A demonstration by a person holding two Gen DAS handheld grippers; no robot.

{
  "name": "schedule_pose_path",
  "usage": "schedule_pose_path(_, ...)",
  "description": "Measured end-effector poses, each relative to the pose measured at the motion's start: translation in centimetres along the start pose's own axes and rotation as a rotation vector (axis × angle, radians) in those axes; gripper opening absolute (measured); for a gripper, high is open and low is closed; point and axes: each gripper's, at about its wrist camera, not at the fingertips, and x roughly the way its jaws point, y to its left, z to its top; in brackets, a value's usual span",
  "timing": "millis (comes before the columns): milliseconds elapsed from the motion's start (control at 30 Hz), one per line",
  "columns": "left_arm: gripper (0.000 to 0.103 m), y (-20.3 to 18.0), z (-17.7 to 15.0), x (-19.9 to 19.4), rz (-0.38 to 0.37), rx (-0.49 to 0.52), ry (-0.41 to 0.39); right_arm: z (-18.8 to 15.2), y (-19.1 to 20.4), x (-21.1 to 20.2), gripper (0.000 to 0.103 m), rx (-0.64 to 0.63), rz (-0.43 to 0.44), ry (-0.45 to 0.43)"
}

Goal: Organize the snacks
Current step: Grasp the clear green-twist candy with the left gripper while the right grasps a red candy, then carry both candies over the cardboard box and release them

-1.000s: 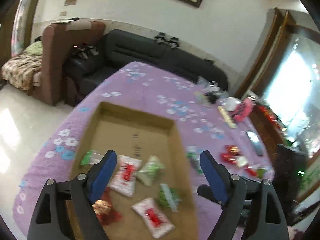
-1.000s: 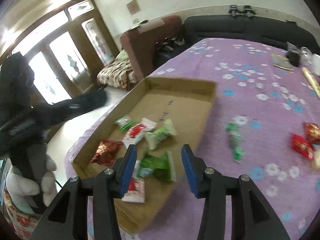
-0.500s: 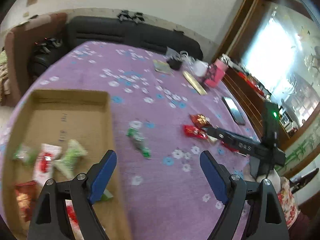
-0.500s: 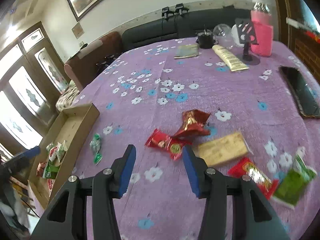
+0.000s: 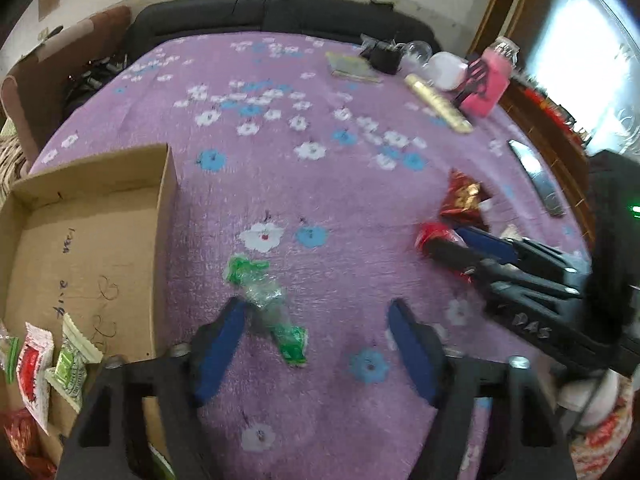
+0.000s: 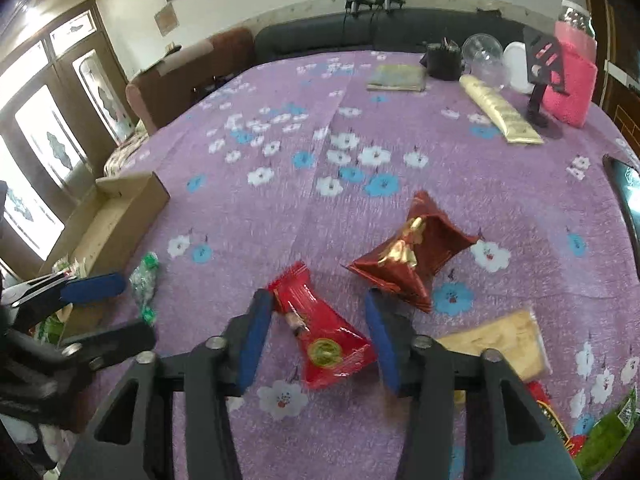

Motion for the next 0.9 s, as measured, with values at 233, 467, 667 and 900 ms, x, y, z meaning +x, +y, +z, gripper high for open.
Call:
schedule_pose_path(233,0.027,0.0,-0.4,0.1,-0.006,0.018,0.008,-0.6,-0.1,-1.2,0.017,0.024,0.039,0.016)
schedule_pose_path(467,0.043,-1.2,0.2,1.1,0.017,0.009,0.018,-0.5,-0.6,-2.1,0.017,0.062,0.067,0.001)
schedule_pose_path(667,0.022,-2.5,0.8,2.0,0.086,0.089,-0.013,-0.5,-0.6,-2.1,0.017,0.065,0.070,-0.002)
schedule_pose_path(900,0.022,-1.8,-0.6,-1.9,0.013,0.057,-0.076,-0.5,-0.3,-3.0,0.017,0.068,0.097,-0.040)
